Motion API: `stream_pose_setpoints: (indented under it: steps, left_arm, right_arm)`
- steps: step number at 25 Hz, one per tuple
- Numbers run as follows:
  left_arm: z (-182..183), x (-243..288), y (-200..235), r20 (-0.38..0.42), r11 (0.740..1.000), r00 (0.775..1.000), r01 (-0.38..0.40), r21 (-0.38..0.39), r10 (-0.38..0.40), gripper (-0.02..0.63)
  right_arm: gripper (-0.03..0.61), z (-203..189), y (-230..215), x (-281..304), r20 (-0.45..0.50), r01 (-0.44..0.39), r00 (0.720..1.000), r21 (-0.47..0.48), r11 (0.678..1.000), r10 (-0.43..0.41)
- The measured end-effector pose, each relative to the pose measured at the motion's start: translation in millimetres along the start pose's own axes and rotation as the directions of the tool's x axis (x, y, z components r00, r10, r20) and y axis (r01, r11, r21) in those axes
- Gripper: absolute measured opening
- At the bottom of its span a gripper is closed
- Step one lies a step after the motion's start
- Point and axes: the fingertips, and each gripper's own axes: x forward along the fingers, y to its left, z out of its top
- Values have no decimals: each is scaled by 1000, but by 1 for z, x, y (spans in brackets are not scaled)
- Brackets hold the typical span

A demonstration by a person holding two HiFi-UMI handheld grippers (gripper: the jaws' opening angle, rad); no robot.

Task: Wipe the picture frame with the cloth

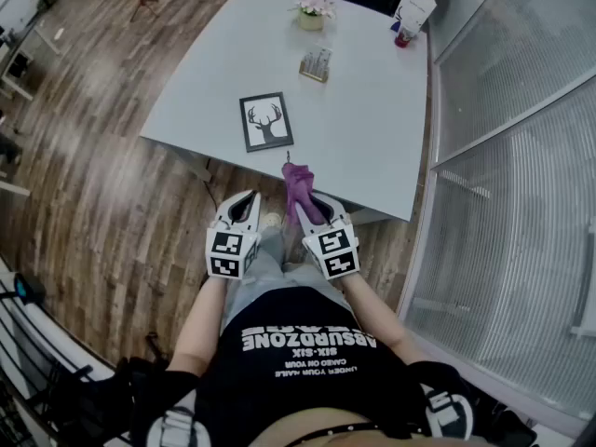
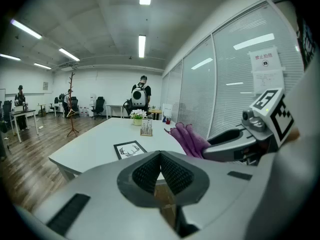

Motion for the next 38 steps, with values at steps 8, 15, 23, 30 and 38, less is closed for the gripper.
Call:
stream_pose_setpoints:
  steps: [8, 15, 23, 30, 38]
  left_arm:
    - [1, 1, 3, 2, 1000, 1000, 3, 4, -3, 15]
    - [2, 15, 35, -4, 1000, 1000, 4, -18, -4, 15]
    - [19, 59, 108, -9, 999, 1000, 6, -44, -7, 15]
    - [25, 97, 150, -36, 996, 998, 53, -68, -55, 15]
    - [26, 130, 201, -83, 991, 989, 116, -67, -121, 15]
  right_arm:
    - [109, -7, -5, -3, -19, 23, 1000, 11, 1000, -23]
    - [109, 9, -12, 26, -22, 33, 999, 7, 999, -32]
    - [109, 49, -30, 94, -13, 64, 998, 23, 998, -63]
    - [110, 84, -52, 152, -41, 101, 994, -9, 995, -102]
    - [110, 103, -80, 217, -99, 177, 979, -8, 984, -177]
